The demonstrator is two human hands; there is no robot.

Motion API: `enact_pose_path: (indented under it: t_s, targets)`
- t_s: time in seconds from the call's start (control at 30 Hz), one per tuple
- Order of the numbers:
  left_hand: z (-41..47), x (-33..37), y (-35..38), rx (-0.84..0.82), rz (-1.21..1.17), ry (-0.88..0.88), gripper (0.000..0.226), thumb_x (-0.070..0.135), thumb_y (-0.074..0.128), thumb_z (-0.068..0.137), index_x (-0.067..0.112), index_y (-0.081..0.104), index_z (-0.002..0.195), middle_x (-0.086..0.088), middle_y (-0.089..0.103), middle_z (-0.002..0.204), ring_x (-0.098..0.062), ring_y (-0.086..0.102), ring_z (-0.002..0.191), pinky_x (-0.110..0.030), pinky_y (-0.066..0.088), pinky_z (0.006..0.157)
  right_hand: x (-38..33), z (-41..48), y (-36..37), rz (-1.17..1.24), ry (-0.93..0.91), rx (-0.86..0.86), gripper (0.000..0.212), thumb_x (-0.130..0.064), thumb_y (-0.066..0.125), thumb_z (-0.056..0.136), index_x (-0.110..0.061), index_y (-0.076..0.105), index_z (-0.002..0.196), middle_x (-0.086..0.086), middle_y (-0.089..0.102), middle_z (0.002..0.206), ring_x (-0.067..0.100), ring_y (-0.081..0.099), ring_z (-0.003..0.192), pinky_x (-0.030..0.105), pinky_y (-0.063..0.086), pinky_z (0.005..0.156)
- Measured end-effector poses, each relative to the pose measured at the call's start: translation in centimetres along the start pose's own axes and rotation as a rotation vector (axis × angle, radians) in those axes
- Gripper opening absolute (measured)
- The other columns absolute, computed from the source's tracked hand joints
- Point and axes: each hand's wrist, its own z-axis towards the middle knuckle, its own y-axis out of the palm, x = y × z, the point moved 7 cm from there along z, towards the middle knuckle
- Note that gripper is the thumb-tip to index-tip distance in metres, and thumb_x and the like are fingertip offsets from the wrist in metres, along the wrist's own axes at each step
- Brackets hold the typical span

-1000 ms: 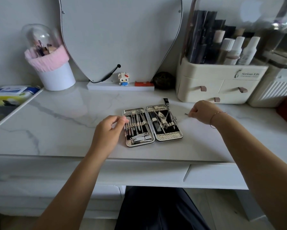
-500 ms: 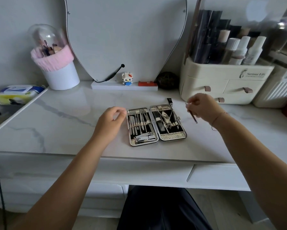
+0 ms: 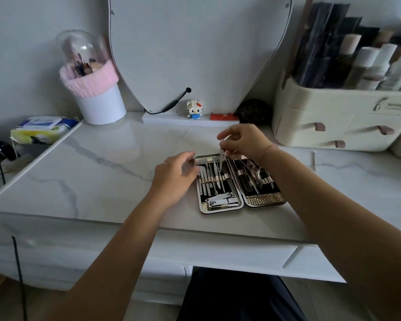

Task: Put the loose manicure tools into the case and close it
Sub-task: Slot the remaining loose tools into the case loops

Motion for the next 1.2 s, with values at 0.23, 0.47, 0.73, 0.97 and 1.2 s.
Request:
enact_pose_path:
  t_s: [0.23,0.47,0.73,0.97,1.2]
  targets:
    - [-0.1,0.7,-0.2,0.015,0.037,0.029,0.044,0.032,0.061,0.088,0.024,0.054,0.131,-0.002,0.057,0.133,-0.020,0.048,0.124,-0.037,0.034,0.106,-0.8,0.6,0.9,-0.202,-0.087,-0.084,0.018,-0.007,0.066,0.083,-0.010,0.064,0.100,-0.003,0.064,0.067,0.000,0.059,0.050,0.016,0.051,0.053]
    - [-0.1,0.8,-0.3,0.016,0.041,0.021,0.043,0.032,0.061,0.088,0.024,0.055,0.130,-0.001,0.057,0.133,-0.020,0.047,0.125,-0.035,0.033,0.106,-0.2,0.7,1.0,-0.198,-0.072,-0.134,0.018,-0.010,0.073,0.077,-0.008,0.069,0.095,0.008,0.071,0.083,0.016,0.066,0.073,0.027,0.057,0.075]
    - [-0.1,0.9,-0.2,0.008,0.047,0.014,0.043,0.033,0.061,0.088,0.024,0.054,0.129,-0.001,0.056,0.133,-0.020,0.046,0.127,-0.038,0.032,0.108,-0.8,0.1,0.9,-0.481,-0.193,-0.136,0.016,-0.017,0.067,0.083,-0.016,0.074,0.097,-0.017,0.061,0.077,0.000,0.057,0.070,0.009,0.040,0.064]
    - [-0.2,0.9,-0.2,-0.002,0.051,0.012,0.043,0.033,0.059,0.089,0.024,0.053,0.130,0.000,0.056,0.133,-0.020,0.044,0.128,-0.039,0.031,0.109,0.1,-1.3,0.8,-0.631,-0.244,-0.180,0.027,-0.017,0.052,0.093,-0.027,0.068,0.111,-0.007,0.050,0.105,0.007,0.048,0.095,0.014,0.032,0.078]
    - [-0.2,0.8,-0.1,0.001,0.062,0.018,0.041,0.033,0.059,0.089,0.024,0.055,0.129,0.000,0.056,0.134,-0.020,0.045,0.128,-0.039,0.031,0.109,0.8,-2.1,1.0,-0.477,-0.217,-0.278,0.029,-0.011,0.052,0.092,-0.027,0.069,0.108,-0.005,0.051,0.112,0.009,0.052,0.099,0.010,0.037,0.082]
